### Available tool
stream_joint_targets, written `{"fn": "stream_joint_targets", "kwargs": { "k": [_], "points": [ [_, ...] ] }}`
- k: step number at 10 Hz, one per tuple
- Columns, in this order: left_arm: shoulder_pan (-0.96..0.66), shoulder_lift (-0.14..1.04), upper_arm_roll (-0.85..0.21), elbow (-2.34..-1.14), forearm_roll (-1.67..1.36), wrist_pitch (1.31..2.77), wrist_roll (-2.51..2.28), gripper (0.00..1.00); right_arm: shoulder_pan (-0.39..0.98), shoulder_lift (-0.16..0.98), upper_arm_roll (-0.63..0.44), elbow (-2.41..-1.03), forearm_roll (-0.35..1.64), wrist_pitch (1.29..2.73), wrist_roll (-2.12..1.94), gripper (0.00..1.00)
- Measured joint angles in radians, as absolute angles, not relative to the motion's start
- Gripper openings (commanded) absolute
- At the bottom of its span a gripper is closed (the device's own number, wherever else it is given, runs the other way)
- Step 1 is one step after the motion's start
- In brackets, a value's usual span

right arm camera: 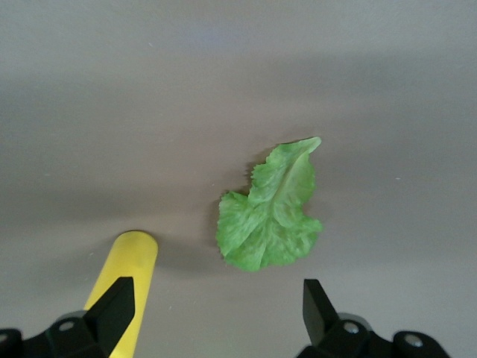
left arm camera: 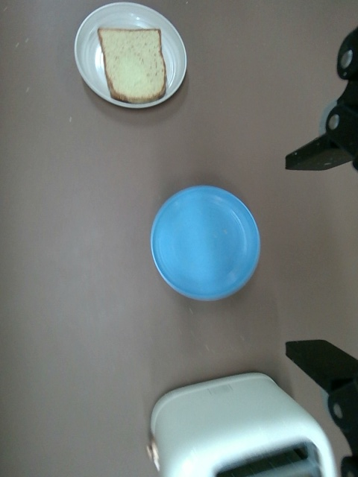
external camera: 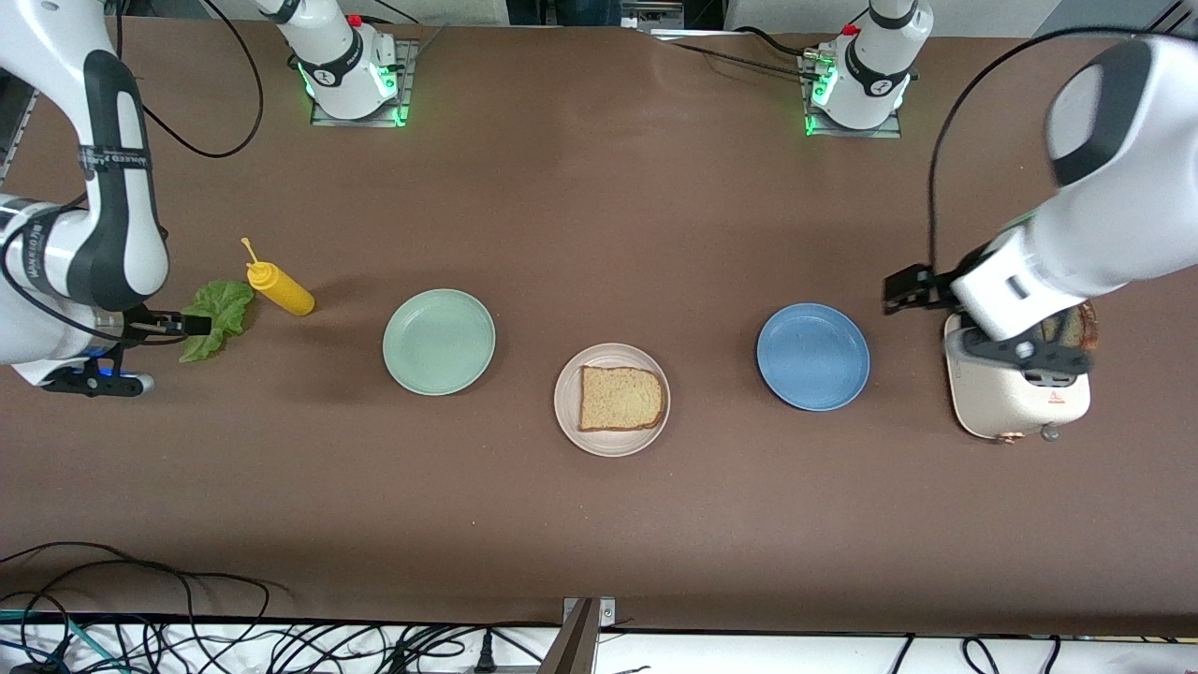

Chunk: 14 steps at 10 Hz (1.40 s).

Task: Make sandwich on beige plate with both arms
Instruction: 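Retract the left gripper while the right gripper reaches the lettuce, then grasp the green lettuce leaf with the right gripper and lift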

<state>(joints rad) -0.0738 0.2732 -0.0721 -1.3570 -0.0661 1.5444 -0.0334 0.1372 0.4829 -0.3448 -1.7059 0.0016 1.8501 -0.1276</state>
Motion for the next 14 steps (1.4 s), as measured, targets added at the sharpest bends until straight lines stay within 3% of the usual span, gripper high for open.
{"fn": "stream_joint_targets", "kwargs": {
  "k": [4,8,14],
  "points": [
    [-0.005,0.088,-0.111,-1.536,-0.015,1.52,-0.034,1.0,0.134,0.484,-0.37,-1.91,0.0,2.11,-0.191,1.0],
    [0.039,0.075,-0.141,-1.553,-0.013,1.526,-0.034,1.0,0.132,0.484,-0.387,-2.021,0.0,2.265,-0.237,1.0],
    [0.058,0.078,-0.143,-1.551,-0.012,1.532,-0.033,1.0,0.129,0.484,-0.388,-2.072,0.0,2.319,-0.239,1.0]
  ]
}}
